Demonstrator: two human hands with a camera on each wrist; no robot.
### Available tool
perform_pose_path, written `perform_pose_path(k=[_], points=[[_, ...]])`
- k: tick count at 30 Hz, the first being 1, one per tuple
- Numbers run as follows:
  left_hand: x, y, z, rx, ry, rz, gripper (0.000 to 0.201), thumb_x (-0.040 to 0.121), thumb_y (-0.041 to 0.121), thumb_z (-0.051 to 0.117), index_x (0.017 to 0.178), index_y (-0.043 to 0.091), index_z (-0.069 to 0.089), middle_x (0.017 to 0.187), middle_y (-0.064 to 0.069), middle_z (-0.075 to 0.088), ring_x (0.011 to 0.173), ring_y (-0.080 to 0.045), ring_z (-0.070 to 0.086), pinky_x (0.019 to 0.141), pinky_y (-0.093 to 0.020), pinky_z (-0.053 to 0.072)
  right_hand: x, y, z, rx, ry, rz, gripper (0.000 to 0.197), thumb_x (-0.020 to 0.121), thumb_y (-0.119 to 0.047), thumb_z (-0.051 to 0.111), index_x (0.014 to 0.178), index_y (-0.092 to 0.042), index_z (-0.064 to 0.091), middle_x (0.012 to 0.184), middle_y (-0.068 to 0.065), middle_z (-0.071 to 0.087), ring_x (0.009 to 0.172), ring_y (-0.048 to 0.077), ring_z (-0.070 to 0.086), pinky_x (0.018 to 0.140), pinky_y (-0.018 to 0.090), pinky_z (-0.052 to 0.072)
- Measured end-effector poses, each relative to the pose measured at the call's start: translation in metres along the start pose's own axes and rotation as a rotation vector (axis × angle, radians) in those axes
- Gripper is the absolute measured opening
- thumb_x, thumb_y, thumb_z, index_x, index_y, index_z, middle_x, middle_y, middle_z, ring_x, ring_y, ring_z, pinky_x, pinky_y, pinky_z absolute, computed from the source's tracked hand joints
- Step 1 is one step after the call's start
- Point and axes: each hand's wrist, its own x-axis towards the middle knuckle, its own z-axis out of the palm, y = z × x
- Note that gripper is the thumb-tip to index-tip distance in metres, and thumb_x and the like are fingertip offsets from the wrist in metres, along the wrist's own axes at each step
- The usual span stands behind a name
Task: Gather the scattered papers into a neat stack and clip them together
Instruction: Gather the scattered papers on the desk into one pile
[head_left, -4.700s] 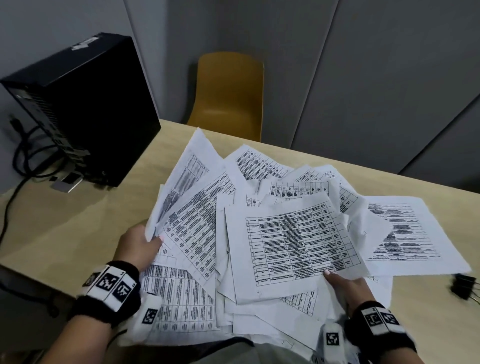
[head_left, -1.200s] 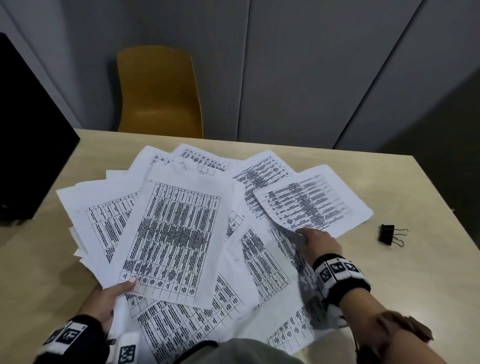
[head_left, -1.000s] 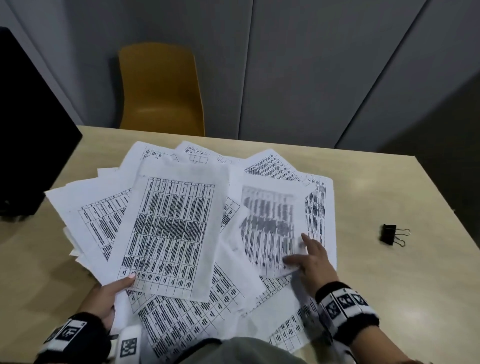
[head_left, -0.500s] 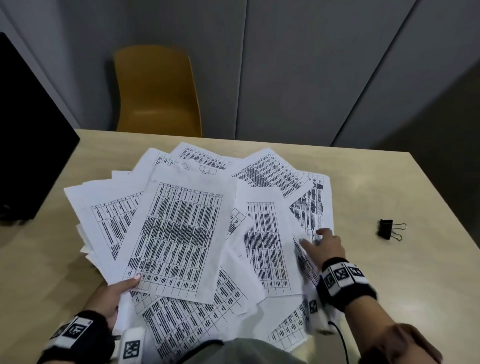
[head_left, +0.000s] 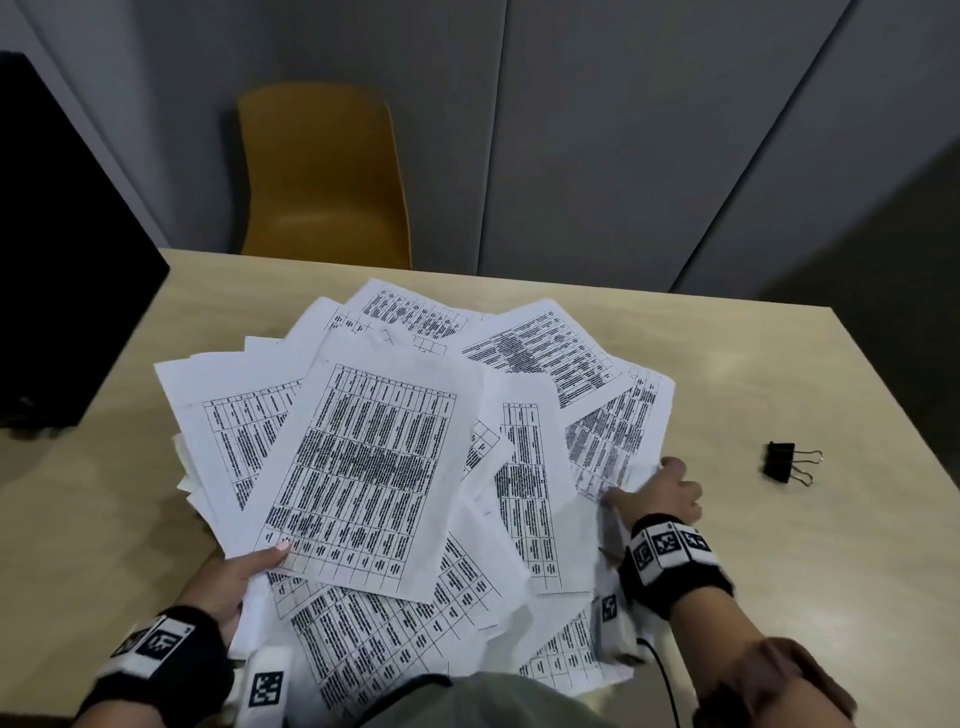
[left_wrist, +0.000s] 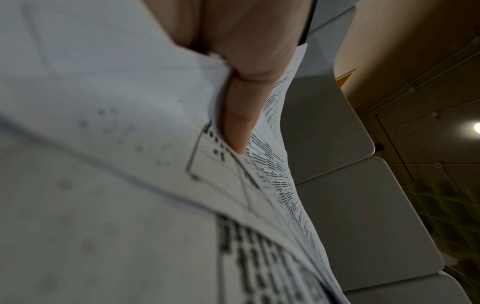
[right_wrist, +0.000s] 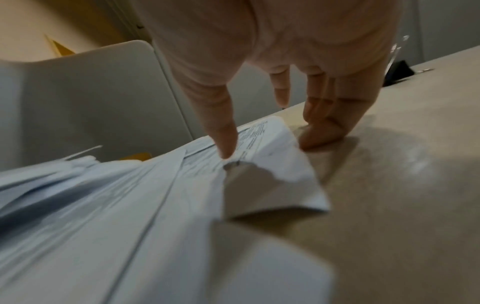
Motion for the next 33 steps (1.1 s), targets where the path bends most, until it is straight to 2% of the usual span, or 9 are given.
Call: perform_pose_path(k=[5, 7, 11, 14, 21, 24, 28, 31, 33], points=[[-0.002, 0.0, 0.001, -0.012, -0.003, -0.007, 0.009, 0.083, -0.005, 0.057, 0.083, 0.001, 0.064, 0.086, -0.014, 0.069, 0.1, -0.036, 0.057, 0.103, -0.053, 0.037, -0.015, -0.001, 0.014, 0.088, -0.074, -0.051, 0.068, 0.079, 0.004, 0.059, 0.136, -0.016, 0.026, 0.134, 0.02, 0.026, 0.098, 0.045, 0.055, 0.089, 0.044, 0.048], [-0.004, 0.001, 0.002, 0.009, 0.012, 0.003, 0.008, 0.082, -0.004, 0.058, 0.083, 0.001, 0.064, 0.071, -0.009, 0.071, 0.095, -0.034, 0.059, 0.1, -0.05, 0.039, -0.019, -0.001, 0.019, 0.037, -0.092, -0.073, 0.066, 0.08, 0.003, 0.056, 0.136, -0.016, 0.028, 0.134, 0.019, 0.027, 0.105, 0.043, 0.051, 0.093, 0.044, 0.045], [-0.005, 0.003, 0.002, 0.018, 0.018, 0.003, 0.009, 0.082, -0.005, 0.058, 0.086, 0.0, 0.065, 0.074, -0.012, 0.071, 0.091, -0.035, 0.061, 0.096, -0.051, 0.043, -0.018, 0.004, 0.02, -0.169, -0.078, -0.137, 0.068, 0.076, -0.009, 0.063, 0.135, -0.023, 0.034, 0.138, 0.014, 0.031, 0.125, 0.036, 0.031, 0.104, 0.046, 0.033], [-0.01, 0.006, 0.004, 0.031, -0.003, 0.009, 0.009, 0.084, -0.004, 0.056, 0.084, 0.001, 0.064, 0.064, -0.008, 0.072, 0.084, -0.03, 0.06, 0.082, -0.041, 0.047, -0.021, 0.008, 0.019, -0.267, -0.129, -0.214, 0.06, 0.077, -0.004, 0.057, 0.13, -0.028, 0.042, 0.142, 0.011, 0.029, 0.126, 0.035, 0.03, 0.105, 0.045, 0.033], [-0.009, 0.005, 0.004, 0.017, 0.007, -0.018, 0.006, 0.082, -0.003, 0.059, 0.084, 0.001, 0.064, 0.102, -0.019, 0.063, 0.1, -0.036, 0.058, 0.104, -0.052, 0.037, -0.037, 0.009, 0.017, 0.046, -0.087, -0.087, 0.07, 0.079, -0.017, 0.065, 0.139, -0.016, 0.029, 0.142, 0.02, 0.024, 0.126, 0.04, 0.033, 0.106, 0.045, 0.034], [-0.006, 0.004, 0.005, 0.021, 0.012, -0.013, 0.008, 0.082, -0.006, 0.058, 0.083, 0.0, 0.063, 0.104, -0.021, 0.062, 0.103, -0.036, 0.056, 0.104, -0.053, 0.036, -0.031, 0.001, 0.01, 0.21, -0.169, -0.014, 0.081, 0.078, -0.016, 0.069, 0.142, -0.011, 0.02, 0.141, 0.022, 0.027, 0.122, 0.04, 0.042, 0.102, 0.044, 0.042], [-0.008, 0.004, 0.007, 0.038, 0.033, -0.003, 0.007, 0.083, -0.007, 0.058, 0.081, -0.001, 0.063, 0.064, -0.009, 0.071, 0.082, -0.03, 0.059, 0.092, -0.044, 0.041, -0.039, -0.002, 0.022, 0.354, -0.236, 0.03, 0.088, 0.072, -0.014, 0.075, 0.139, -0.014, 0.019, 0.124, 0.019, 0.052, 0.103, 0.034, 0.059, 0.091, 0.039, 0.049], [-0.007, 0.003, 0.006, 0.036, 0.049, -0.023, 0.008, 0.082, -0.006, 0.059, 0.089, -0.005, 0.063, 0.081, -0.013, 0.067, 0.087, -0.033, 0.059, 0.096, -0.047, 0.041, -0.049, 0.001, 0.034, 0.432, -0.327, 0.055, 0.068, 0.068, -0.007, 0.079, 0.124, -0.004, 0.039, 0.107, 0.016, 0.059, 0.081, 0.025, 0.06, 0.07, 0.031, 0.051], [-0.006, 0.004, 0.005, 0.036, 0.051, -0.024, 0.007, 0.081, -0.005, 0.06, 0.086, -0.003, 0.064, 0.083, -0.015, 0.067, 0.091, -0.035, 0.06, 0.096, -0.049, 0.042, -0.051, 0.002, 0.037, 0.409, -0.404, 0.03, 0.053, 0.07, -0.007, 0.078, 0.115, 0.001, 0.051, 0.102, 0.016, 0.064, 0.081, 0.026, 0.063, 0.069, 0.03, 0.051]])
